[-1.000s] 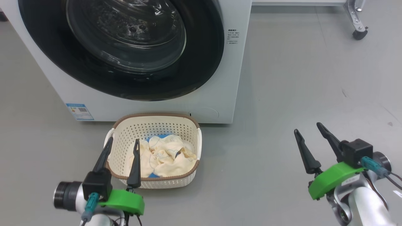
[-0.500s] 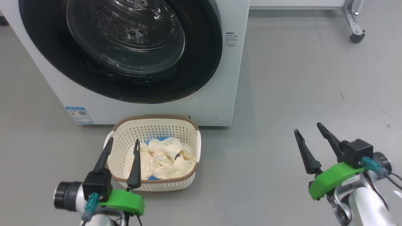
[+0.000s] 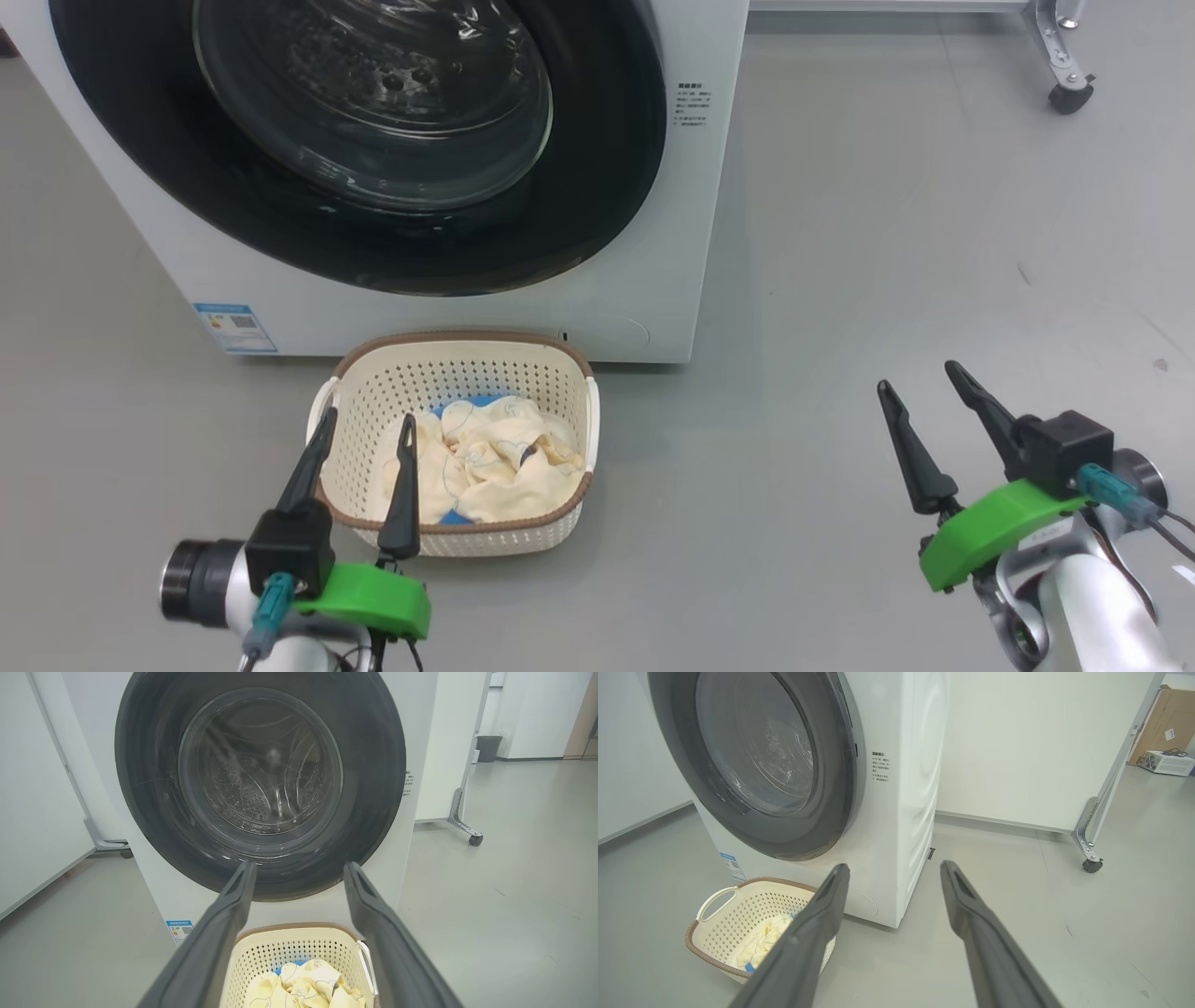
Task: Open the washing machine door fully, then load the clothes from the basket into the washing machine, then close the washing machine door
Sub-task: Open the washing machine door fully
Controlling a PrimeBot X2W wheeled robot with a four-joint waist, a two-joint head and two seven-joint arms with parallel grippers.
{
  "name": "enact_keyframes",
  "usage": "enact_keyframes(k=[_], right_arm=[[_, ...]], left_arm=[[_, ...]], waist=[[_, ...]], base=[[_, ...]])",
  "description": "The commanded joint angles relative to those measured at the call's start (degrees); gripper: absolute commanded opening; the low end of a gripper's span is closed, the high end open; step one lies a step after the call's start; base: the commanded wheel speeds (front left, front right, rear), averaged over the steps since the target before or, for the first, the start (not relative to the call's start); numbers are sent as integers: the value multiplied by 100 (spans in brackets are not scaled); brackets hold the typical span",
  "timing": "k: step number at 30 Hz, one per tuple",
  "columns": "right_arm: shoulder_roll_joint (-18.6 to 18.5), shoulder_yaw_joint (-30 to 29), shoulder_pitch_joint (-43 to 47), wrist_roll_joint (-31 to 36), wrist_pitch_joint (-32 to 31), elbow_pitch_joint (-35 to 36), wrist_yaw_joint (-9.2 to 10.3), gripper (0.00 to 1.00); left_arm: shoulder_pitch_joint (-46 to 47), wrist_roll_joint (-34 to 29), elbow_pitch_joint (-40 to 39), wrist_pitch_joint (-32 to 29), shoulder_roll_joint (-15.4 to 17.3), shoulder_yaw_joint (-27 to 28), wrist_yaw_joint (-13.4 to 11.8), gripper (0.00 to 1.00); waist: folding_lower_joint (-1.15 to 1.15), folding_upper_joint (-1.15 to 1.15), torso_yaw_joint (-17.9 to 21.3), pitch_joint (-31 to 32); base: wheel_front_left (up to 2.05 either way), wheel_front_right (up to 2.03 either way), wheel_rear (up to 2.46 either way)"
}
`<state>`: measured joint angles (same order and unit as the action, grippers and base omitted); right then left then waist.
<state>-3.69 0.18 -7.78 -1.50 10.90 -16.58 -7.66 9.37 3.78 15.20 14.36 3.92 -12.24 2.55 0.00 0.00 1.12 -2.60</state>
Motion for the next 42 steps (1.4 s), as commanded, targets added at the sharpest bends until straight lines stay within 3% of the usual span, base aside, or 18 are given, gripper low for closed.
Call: enact_keyframes(k=[1,9,14,15,17,18,19,25,33,37,42], right_arm=[[-40,80,-290,16,39,221,17,100],[-19,-123,-478,-405,43,218,17,100],[33,-255,-763,-1766,-50,110,17,100],[40,-287,-838,-2068,-70,96,17,91],[46,-326,-987,-2519,-94,67,17,42],[50,-352,-1065,-2776,-112,52,17,5],[52,-372,-1139,-2985,-130,33,17,0],[70,-616,-1654,-4633,-350,-121,17,0],[79,-837,-2578,-8208,-1661,-705,17,0],[80,-808,-2976,-9085,-2281,-941,17,0],[80,-802,-3417,-9531,-2715,-1212,17,0]], left_arm=[[253,5,-205,63,52,210,10,100],[369,4,-266,63,19,180,-2,100],[506,13,-300,63,-6,148,-9,100],[534,12,-311,63,-10,141,-11,100],[587,7,-332,63,-19,119,-11,100],[612,5,-338,63,-23,108,-12,100],[635,4,-345,63,-27,98,-15,100],[777,-7,-374,63,-48,42,-34,100],[961,-97,-445,63,-64,-66,-74,100],[1063,-99,-501,63,-74,-134,-86,100],[1173,-75,-539,63,-83,-203,-110,100]], waist=[[0,0,-6,-34],[0,0,-54,-287],[0,0,-111,-505],[0,0,-120,-546],[0,0,-149,-626],[0,0,-163,-662],[0,0,-177,-695],[0,0,-281,-876],[0,0,-478,-1203],[0,0,-591,-1395],[0,0,-716,-1569]], base=[[0,0,0],[0,0,0],[0,0,0],[0,0,0],[0,0,0],[0,0,0],[0,0,0],[0,0,0],[0,0,0],[0,0,0],[0,0,0]])
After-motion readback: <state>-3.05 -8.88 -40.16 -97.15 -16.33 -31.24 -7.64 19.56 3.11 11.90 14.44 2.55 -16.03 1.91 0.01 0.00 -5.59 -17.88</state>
